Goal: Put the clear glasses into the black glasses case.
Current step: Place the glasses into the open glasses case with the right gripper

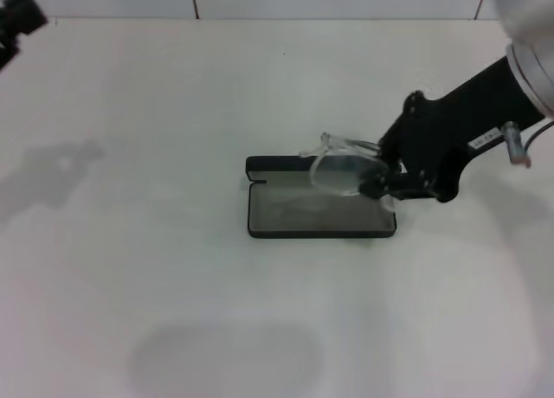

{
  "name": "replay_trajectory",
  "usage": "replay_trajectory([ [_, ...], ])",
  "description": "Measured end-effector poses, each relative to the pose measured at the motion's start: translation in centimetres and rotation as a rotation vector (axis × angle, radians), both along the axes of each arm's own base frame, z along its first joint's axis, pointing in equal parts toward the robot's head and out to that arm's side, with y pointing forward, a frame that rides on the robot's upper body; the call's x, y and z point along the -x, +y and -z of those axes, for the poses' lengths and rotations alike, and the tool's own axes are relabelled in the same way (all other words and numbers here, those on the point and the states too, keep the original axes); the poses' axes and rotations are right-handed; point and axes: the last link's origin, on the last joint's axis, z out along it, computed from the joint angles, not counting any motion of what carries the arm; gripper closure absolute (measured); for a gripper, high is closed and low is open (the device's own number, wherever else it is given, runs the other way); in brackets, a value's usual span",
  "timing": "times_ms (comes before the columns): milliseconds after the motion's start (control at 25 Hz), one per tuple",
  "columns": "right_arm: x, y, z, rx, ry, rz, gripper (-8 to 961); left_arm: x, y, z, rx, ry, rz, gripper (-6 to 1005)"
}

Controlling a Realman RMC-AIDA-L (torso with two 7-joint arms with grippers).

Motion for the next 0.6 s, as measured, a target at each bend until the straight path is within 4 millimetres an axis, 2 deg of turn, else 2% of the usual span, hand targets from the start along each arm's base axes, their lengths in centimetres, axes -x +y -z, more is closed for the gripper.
replay_trajectory([
  [160,2.2,1.0,0.2,0.027,-0.17,0.062,806,0.6,-0.7,0.4,-0.013,-0.029,-0.038,885],
  [360,4.4,2.5,2.6,0.072,-0.321,0.043,804,0.7,-1.1,1.8,0.015,-0.032,-0.051,885],
  [600,5.1,2.9,5.5,0.092,-0.404,-0.023,803,0.5,-1.0,2.6,0.032,-0.039,-0.052,884],
])
